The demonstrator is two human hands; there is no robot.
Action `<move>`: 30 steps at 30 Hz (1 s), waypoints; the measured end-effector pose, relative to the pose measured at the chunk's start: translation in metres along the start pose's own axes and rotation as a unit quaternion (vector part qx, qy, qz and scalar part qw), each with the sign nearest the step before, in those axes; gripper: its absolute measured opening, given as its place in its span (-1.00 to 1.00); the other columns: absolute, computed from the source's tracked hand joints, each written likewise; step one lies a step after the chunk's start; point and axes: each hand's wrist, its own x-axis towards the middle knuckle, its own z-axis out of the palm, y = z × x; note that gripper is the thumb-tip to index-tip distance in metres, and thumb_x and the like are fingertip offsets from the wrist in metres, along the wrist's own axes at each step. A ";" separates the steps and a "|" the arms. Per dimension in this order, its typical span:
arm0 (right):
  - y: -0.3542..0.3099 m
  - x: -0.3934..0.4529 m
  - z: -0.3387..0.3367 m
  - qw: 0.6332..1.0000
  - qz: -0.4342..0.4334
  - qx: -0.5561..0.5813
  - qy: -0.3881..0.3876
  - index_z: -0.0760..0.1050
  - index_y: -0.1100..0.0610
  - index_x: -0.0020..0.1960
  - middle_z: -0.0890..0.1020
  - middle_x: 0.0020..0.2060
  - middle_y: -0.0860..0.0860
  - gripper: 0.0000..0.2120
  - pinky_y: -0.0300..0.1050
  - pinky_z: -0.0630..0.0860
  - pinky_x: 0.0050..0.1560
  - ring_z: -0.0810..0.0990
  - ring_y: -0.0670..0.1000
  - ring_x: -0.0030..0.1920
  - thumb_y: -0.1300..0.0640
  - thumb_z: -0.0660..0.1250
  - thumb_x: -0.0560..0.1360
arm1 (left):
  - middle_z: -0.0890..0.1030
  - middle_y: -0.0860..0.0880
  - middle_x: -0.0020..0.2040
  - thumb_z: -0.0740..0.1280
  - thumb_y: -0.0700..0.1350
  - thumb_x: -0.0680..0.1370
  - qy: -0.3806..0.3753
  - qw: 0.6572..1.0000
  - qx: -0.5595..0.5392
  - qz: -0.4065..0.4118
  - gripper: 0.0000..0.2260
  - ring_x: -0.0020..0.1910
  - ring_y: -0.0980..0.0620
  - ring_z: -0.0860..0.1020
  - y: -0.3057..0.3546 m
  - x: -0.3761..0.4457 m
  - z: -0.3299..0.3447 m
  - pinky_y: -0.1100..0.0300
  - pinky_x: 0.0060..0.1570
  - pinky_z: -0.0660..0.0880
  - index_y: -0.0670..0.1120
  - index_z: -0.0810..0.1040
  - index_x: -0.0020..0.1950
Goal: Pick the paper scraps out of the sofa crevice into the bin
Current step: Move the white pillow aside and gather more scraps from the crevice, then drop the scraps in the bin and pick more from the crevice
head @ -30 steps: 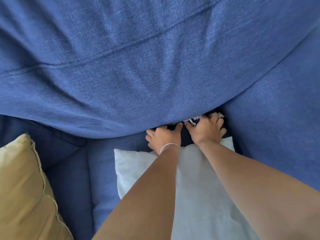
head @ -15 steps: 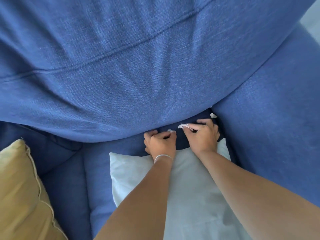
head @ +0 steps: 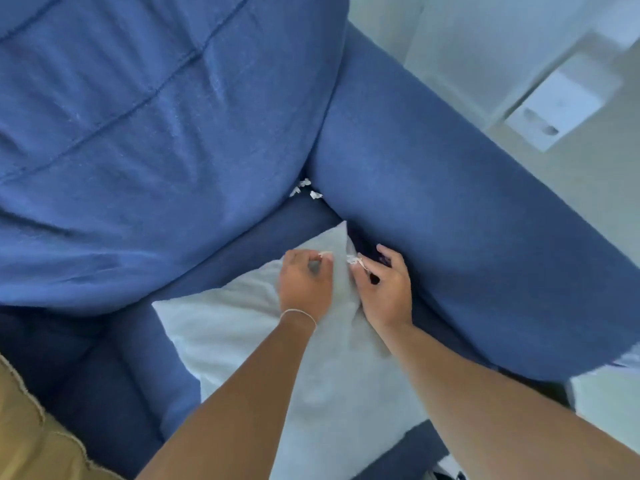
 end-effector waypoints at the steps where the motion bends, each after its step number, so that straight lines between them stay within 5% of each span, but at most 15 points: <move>1: 0.009 -0.018 -0.017 0.998 0.040 0.040 0.033 0.70 0.04 0.17 0.46 0.36 -0.05 -0.76 -0.39 0.39 0.27 0.48 -0.03 0.34 0.00 0.40 0.55 | 0.54 -0.02 -0.01 0.36 -0.03 0.56 -0.018 1.000 0.010 0.021 -0.86 -0.06 0.07 0.52 0.007 -0.013 0.008 0.32 0.01 0.37 0.04 0.50 -0.19; 5: 0.061 -0.084 -0.072 0.965 0.159 0.081 0.192 0.70 0.13 0.14 0.50 0.20 -0.03 -0.76 -0.52 0.43 0.06 0.56 -0.12 0.12 0.03 0.39 0.57 | 0.50 0.03 -0.05 0.31 -0.02 0.60 -0.107 0.985 0.037 0.130 -0.90 -0.13 0.21 0.43 0.031 -0.069 0.048 0.41 -0.05 0.32 0.01 0.48 -0.08; 9: 0.129 -0.133 -0.130 0.955 0.219 0.036 0.194 0.64 0.12 -0.01 0.54 -0.07 0.02 -0.82 -0.41 0.39 -0.06 0.51 -0.18 -0.09 0.05 0.32 0.60 | 0.45 0.15 -0.04 0.32 -0.02 0.59 -0.257 0.925 0.059 0.275 -0.91 -0.04 0.19 0.51 0.035 -0.138 0.101 0.46 -0.04 0.41 0.10 0.46 -0.10; 13: 0.198 -0.144 -0.195 0.943 0.283 -0.032 0.172 0.50 0.11 -0.20 0.56 -0.22 0.23 -0.72 -0.12 0.27 -0.15 0.52 0.21 -0.18 0.04 0.19 0.63 | 0.42 0.14 -0.02 0.27 0.08 0.57 -0.377 0.867 0.113 0.305 -0.88 -0.07 0.12 0.55 0.035 -0.197 0.158 0.18 -0.03 0.54 0.10 0.44 -0.13; 15: 0.223 -0.137 -0.222 0.938 0.310 -0.028 0.149 0.57 0.10 -0.09 0.62 -0.09 0.24 -0.68 -0.08 0.34 -0.07 0.59 0.23 -0.02 -0.05 0.14 0.62 | 0.42 0.13 -0.02 0.28 0.09 0.56 -0.389 0.859 0.144 0.298 -0.86 -0.11 0.13 0.53 0.040 -0.216 0.189 0.14 -0.02 0.54 0.20 0.37 -0.17; 17: 0.242 -0.129 -0.246 0.933 0.351 -0.021 0.081 0.54 0.11 0.31 0.59 0.22 0.21 -0.54 0.00 0.45 0.23 0.54 0.21 0.28 -0.14 0.11 0.62 | 0.39 0.11 0.00 0.34 0.05 0.55 -0.364 0.876 0.173 0.265 -0.89 -0.18 0.14 0.53 0.042 -0.232 0.217 0.14 -0.02 0.54 0.17 0.45 -0.16; 20: 0.264 -0.126 -0.274 0.929 0.364 -0.055 -0.035 0.09 0.09 0.63 0.41 0.48 0.16 -0.36 0.16 0.37 0.43 0.39 0.22 0.46 -0.16 0.10 0.64 | 0.39 0.10 0.03 0.35 0.06 0.54 -0.276 0.923 0.195 0.183 -0.88 -0.21 0.11 0.56 0.038 -0.252 0.242 0.10 -0.09 0.57 0.05 0.57 -0.14; 22: 0.278 -0.132 -0.288 0.931 0.354 -0.062 -0.067 0.08 0.07 0.63 0.38 0.50 0.17 -0.40 0.14 0.33 0.46 0.34 0.21 0.49 -0.11 0.07 0.66 | 0.41 0.14 0.02 0.33 0.08 0.55 -0.268 0.927 0.202 0.170 -0.87 -0.17 0.15 0.55 0.036 -0.264 0.251 0.10 -0.10 0.57 0.07 0.57 -0.14; 25: 0.287 -0.146 -0.299 0.929 0.360 -0.051 -0.065 0.30 0.12 0.55 0.46 0.45 0.17 -0.50 0.04 0.35 0.44 0.42 0.18 0.44 -0.04 0.08 0.67 | 0.45 0.16 -0.01 0.28 0.10 0.56 -0.336 0.888 0.243 0.198 -0.86 -0.16 0.13 0.54 0.038 -0.274 0.265 0.08 -0.10 0.57 0.09 0.52 -0.13; 28: 0.284 -0.158 -0.298 0.931 0.364 -0.010 -0.032 0.57 0.21 0.26 0.66 0.15 0.20 -0.63 0.03 0.50 0.20 0.61 0.20 0.19 0.05 0.11 0.66 | 0.46 0.11 0.08 0.25 0.11 0.59 -0.348 0.879 0.264 0.190 -0.86 -0.11 0.07 0.57 0.053 -0.268 0.286 0.08 -0.06 0.59 0.11 0.56 -0.02; 30: 0.280 -0.166 -0.291 0.930 0.367 0.010 -0.035 0.57 0.31 0.05 0.67 -0.05 0.24 -0.65 0.10 0.54 0.10 0.62 0.26 0.08 0.10 0.10 0.65 | 0.45 0.06 0.15 0.24 0.08 0.60 -0.345 0.884 0.268 0.166 -0.82 -0.01 0.01 0.57 0.061 -0.262 0.295 0.03 0.02 0.57 0.07 0.57 0.10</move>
